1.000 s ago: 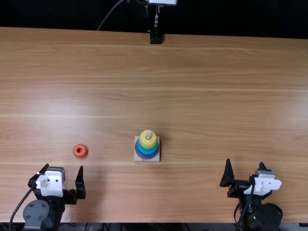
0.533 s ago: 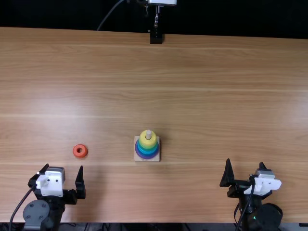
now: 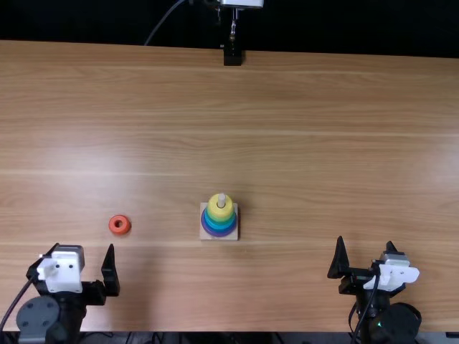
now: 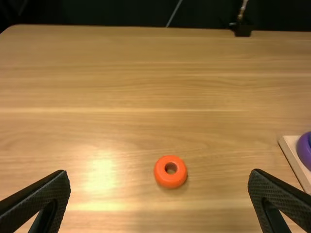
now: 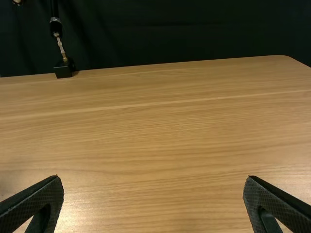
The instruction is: Build the Hanoi tower: stack the rings onto the peg from bottom to top in this color order: purple, dark blue, light blue, dark green, light green, yellow, orange.
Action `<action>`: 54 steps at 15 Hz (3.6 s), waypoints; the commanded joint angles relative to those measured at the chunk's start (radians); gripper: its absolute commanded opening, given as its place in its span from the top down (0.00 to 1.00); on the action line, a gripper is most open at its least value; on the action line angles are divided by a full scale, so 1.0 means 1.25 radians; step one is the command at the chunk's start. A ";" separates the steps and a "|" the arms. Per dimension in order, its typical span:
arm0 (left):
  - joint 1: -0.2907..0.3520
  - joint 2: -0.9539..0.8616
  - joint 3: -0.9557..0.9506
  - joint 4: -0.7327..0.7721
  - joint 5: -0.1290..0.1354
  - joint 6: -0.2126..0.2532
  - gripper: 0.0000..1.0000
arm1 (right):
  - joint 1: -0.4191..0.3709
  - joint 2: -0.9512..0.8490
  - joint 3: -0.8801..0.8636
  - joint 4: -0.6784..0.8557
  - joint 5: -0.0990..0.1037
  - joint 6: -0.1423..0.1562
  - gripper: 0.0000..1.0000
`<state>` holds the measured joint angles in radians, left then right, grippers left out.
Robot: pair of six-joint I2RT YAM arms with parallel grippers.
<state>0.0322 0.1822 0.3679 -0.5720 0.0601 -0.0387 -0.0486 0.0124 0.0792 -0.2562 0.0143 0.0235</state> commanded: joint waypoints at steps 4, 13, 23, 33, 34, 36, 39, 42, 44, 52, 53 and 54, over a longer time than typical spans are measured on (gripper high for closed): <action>0.006 0.292 0.293 -0.173 -0.029 0.002 0.00 | -0.009 -0.010 -0.051 -0.058 0.002 -0.003 0.00; -0.005 0.776 0.422 -0.345 -0.042 0.012 0.00 | -0.009 -0.010 -0.051 -0.058 0.002 -0.003 0.00; -0.076 1.078 0.428 -0.059 -0.039 0.006 0.00 | -0.010 -0.010 -0.051 -0.058 0.002 -0.003 0.00; -0.080 1.156 0.437 -0.045 -0.041 0.009 0.00 | -0.010 -0.010 -0.051 -0.058 0.002 -0.003 0.00; -0.080 1.156 0.437 -0.045 -0.041 0.009 0.00 | -0.009 -0.010 -0.051 -0.058 0.002 -0.003 0.00; -0.080 1.155 0.437 -0.031 -0.048 0.010 0.35 | -0.010 -0.010 -0.051 -0.058 0.002 -0.003 0.00; -0.080 1.154 0.430 0.045 -0.052 0.006 1.00 | -0.009 -0.010 -0.051 -0.058 0.002 -0.003 0.00; -0.080 1.153 0.437 0.047 -0.052 0.010 0.98 | -0.009 -0.010 -0.051 -0.058 0.002 -0.003 0.00; -0.080 1.153 0.437 0.045 -0.054 0.009 0.32 | -0.009 -0.010 -0.051 -0.058 0.002 -0.003 0.00; -0.092 1.154 0.455 -0.039 -0.050 0.009 0.00 | -0.009 -0.010 -0.051 -0.058 0.002 -0.003 0.00; -0.092 1.154 0.453 -0.050 -0.050 0.009 0.00 | -0.009 -0.010 -0.051 -0.058 0.002 -0.003 0.00; -0.092 1.153 0.449 -0.053 -0.050 0.009 0.00 | -0.010 -0.010 -0.051 -0.058 0.002 -0.003 0.00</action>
<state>-0.0788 1.6119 0.9096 -0.6369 0.0002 -0.0303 -0.0486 0.0124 0.0792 -0.2569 0.0147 0.0238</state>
